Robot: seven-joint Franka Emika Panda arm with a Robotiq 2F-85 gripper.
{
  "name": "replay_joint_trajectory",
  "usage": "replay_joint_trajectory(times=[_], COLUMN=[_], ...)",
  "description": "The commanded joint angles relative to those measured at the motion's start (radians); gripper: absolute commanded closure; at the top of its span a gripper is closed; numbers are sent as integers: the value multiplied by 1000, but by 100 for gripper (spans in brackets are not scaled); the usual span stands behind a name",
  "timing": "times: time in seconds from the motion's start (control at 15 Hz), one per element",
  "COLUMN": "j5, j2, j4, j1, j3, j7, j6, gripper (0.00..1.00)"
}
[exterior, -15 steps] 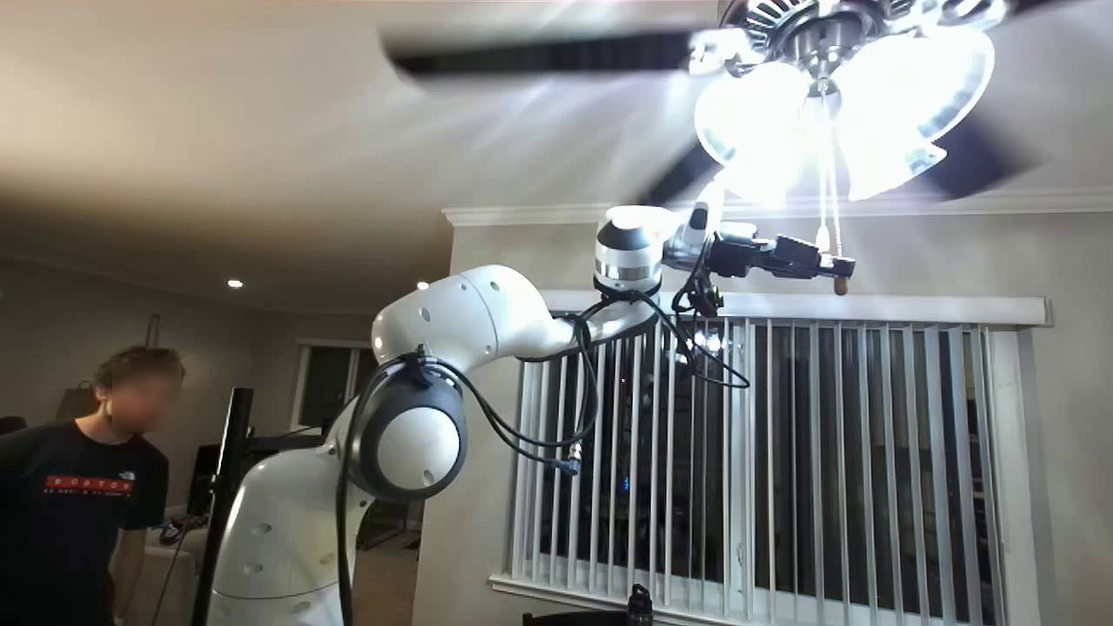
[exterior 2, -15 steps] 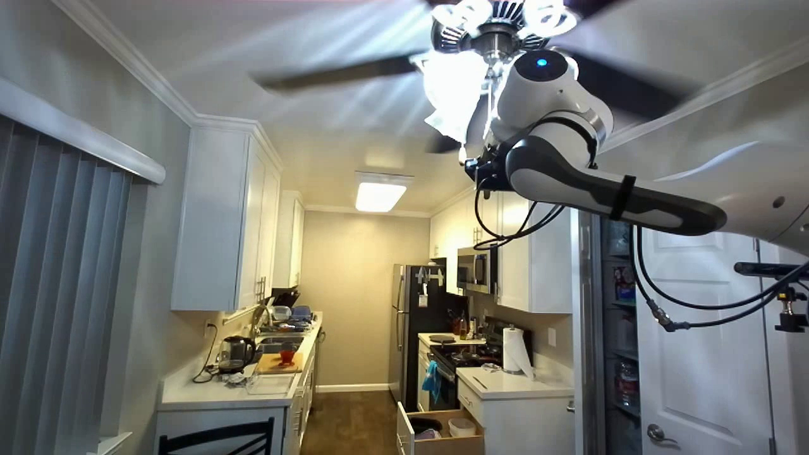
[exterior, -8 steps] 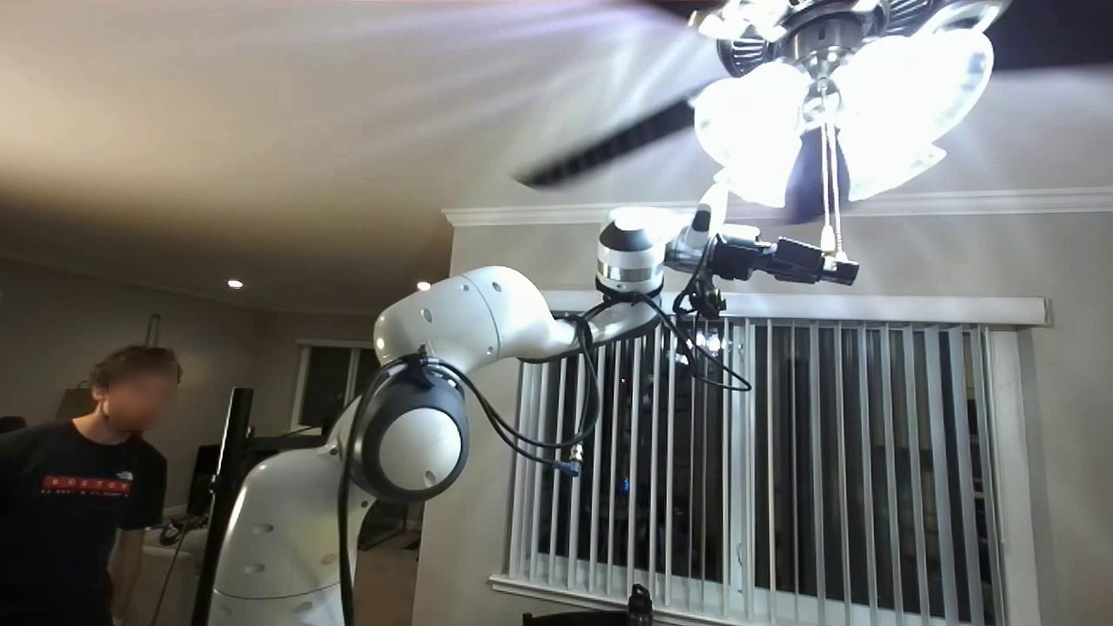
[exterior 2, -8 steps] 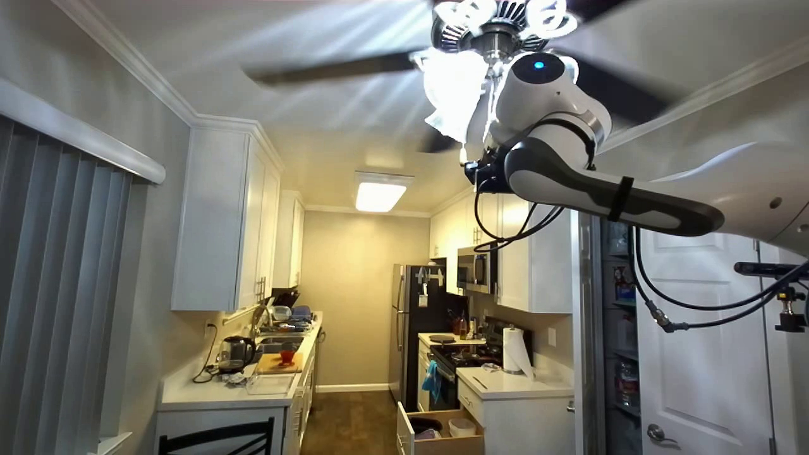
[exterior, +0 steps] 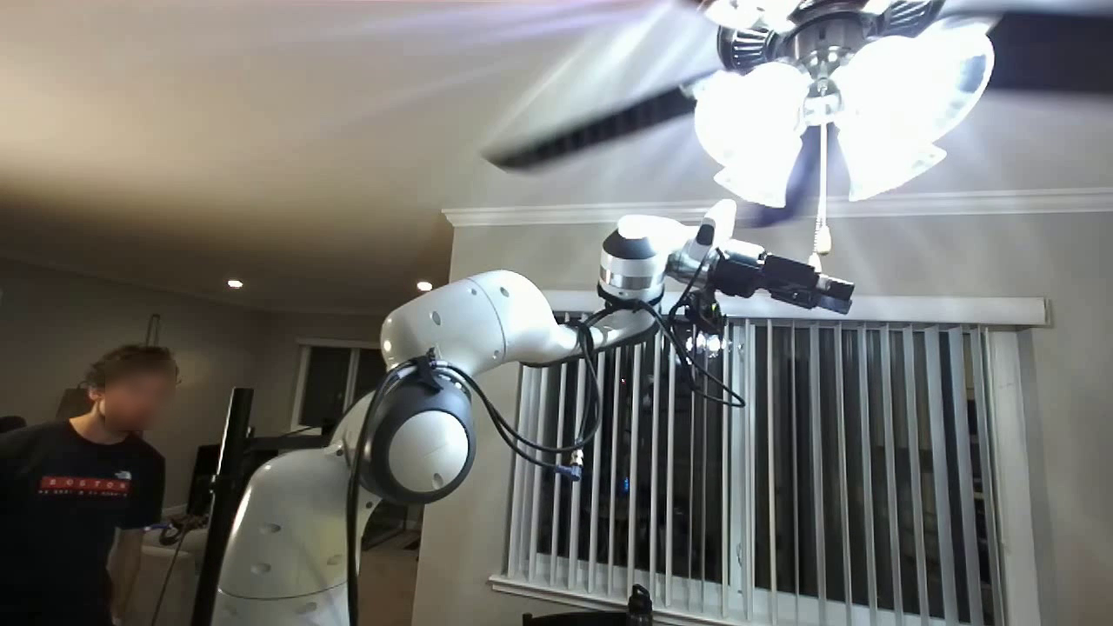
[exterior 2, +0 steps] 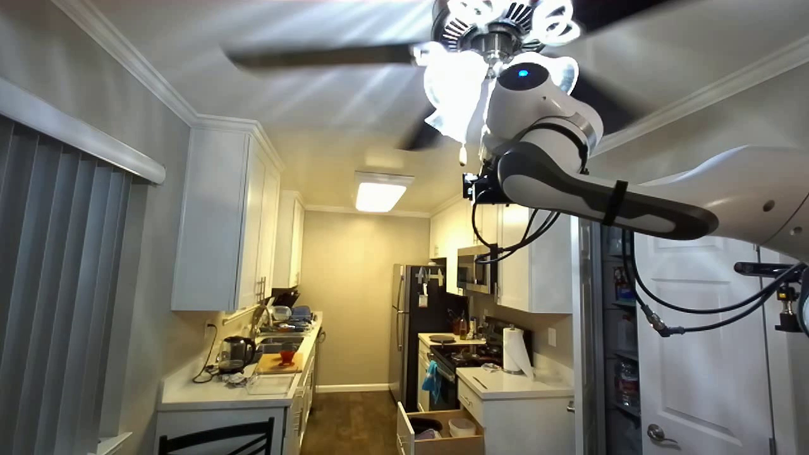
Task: Pull the longer cord of the ceiling lamp
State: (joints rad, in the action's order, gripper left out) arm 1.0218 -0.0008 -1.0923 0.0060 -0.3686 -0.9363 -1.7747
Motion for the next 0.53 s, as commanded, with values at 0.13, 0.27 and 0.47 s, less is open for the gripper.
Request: replay_joint_trajectory(times=[0.13, 0.27, 0.47], j5=[-23, -18, -1], j2=[2, 6, 9], j4=[-18, -19, -16], j1=[0, 2, 0], j3=[-1, -2, -1], j7=[36, 36, 0], j6=[80, 93, 66], gripper=[0, 0, 0])
